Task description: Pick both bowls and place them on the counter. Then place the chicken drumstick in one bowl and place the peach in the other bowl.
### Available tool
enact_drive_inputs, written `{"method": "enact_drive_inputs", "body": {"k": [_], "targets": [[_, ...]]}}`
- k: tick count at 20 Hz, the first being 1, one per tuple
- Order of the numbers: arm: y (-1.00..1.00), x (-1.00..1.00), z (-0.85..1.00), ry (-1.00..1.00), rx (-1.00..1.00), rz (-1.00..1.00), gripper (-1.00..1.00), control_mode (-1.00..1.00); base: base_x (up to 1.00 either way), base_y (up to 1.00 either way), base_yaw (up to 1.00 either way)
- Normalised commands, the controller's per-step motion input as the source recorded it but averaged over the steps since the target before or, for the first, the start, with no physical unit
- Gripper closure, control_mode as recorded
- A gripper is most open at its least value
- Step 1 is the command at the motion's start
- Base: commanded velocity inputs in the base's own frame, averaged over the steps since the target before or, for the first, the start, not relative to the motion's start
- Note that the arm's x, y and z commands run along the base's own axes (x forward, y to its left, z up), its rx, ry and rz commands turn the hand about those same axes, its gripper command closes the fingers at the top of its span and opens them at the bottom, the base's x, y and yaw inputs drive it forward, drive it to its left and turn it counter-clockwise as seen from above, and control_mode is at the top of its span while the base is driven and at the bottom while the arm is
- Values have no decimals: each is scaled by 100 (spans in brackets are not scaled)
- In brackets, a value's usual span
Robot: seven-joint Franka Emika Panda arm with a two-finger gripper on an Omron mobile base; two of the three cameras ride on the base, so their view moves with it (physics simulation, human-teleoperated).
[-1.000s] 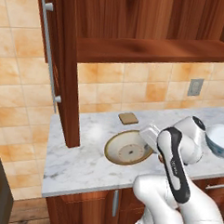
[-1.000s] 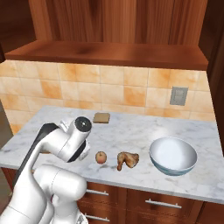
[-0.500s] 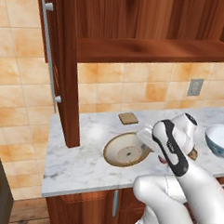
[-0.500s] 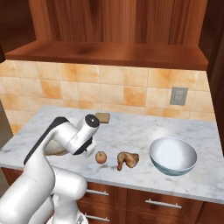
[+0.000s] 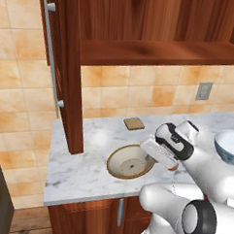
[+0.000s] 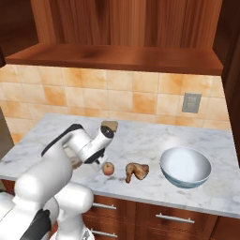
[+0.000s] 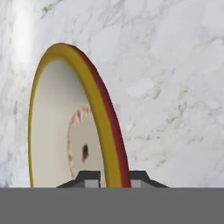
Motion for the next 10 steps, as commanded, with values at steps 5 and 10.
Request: {"method": "enact_drive_inputs", "body": {"k": [5,10], "targets": [[0,14,-43,2,4,7,100,-100,0,0,0],[0,4,-18,1,1,3,-100,-100,0,0,0]]}}
